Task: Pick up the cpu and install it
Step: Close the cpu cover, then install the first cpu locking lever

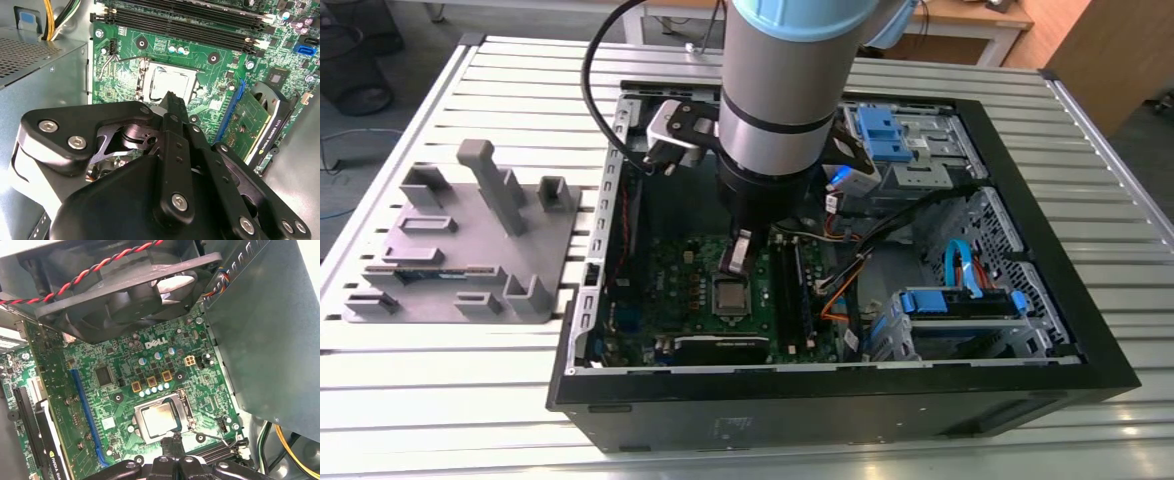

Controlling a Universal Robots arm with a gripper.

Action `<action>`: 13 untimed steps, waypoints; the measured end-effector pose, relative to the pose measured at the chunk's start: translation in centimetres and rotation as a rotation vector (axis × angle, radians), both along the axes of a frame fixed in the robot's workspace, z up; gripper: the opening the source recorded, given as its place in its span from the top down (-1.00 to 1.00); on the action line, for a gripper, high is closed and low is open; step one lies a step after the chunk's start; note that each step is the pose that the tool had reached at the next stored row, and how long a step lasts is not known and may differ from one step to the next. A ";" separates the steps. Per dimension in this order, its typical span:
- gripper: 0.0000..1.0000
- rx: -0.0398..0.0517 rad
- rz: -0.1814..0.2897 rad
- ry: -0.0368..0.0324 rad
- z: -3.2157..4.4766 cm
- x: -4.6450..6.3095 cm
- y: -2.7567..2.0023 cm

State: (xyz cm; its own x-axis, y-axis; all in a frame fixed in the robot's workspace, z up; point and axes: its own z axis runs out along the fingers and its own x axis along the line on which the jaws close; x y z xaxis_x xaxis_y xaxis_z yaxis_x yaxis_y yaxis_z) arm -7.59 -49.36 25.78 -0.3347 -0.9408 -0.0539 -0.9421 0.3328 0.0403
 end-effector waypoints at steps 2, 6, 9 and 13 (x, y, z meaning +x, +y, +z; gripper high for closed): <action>0.79 0.0004 0.000 0.0000 0.00 0.0 0.00; 0.79 0.0092 0.000 0.0000 0.00 0.0 0.00; 0.79 0.0207 0.000 0.0000 0.00 0.0 0.00; 0.79 0.0297 0.000 0.0000 0.00 0.0 0.00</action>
